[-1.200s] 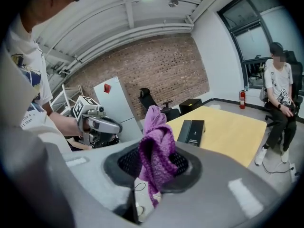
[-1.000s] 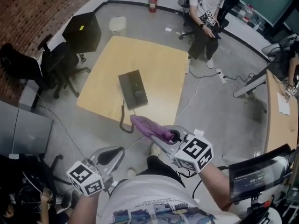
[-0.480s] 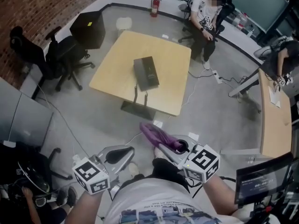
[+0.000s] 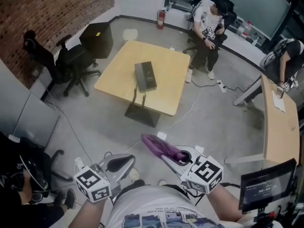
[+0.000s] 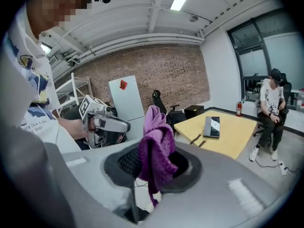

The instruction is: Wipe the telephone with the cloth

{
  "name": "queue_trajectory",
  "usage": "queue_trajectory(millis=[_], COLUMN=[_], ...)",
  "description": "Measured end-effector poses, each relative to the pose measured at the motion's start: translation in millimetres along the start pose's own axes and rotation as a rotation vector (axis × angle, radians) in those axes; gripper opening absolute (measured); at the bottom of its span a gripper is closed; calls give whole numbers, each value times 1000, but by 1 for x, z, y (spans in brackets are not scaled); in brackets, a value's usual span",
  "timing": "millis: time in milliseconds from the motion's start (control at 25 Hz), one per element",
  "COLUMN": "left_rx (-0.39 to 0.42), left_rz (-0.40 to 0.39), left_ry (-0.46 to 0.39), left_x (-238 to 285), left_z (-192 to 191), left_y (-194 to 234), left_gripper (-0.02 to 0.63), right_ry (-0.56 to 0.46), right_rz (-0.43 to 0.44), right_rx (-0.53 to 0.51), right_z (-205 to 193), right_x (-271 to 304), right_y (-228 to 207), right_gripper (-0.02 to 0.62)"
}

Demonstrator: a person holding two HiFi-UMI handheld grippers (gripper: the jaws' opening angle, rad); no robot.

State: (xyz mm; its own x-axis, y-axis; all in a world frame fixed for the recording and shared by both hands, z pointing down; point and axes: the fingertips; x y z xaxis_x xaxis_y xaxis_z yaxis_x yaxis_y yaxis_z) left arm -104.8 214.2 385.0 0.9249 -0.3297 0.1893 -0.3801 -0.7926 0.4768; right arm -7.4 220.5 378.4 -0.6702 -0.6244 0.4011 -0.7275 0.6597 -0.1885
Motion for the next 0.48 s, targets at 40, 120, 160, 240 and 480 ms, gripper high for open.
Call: queue_trajectory(millis=[40, 120, 160, 240, 480], left_rx=[1, 3, 4, 5, 3], left_rz=[0, 4, 9, 19, 41], left_ry=[-7, -16, -17, -12, 2], left_x=[2, 8, 12, 19, 34], left_z=[-1, -4, -8, -15, -39], left_y=[-8, -23, -30, -45, -84], left_gripper=[8, 7, 6, 8, 8], right_ry=[-3, -13, -14, -10, -12], right_rz=[3, 7, 10, 12, 15], right_rx=[-8, -13, -13, -25, -30], right_z=[-3, -9, -14, -25, -53], right_x=[-9, -25, -34, -52, -93], right_y=[3, 8, 10, 13, 17], right_gripper=[84, 84, 84, 84, 84])
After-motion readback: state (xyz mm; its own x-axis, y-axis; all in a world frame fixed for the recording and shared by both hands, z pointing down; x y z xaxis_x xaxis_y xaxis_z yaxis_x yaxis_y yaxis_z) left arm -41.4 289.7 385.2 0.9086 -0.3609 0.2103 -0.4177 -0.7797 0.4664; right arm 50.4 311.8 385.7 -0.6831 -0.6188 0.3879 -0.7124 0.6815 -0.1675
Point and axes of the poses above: the fingertips, and each gripper's own axes: x forward along the fingers, y to its left, z out of its top, and after that the axes turned 2 degrees about -y, right-handed
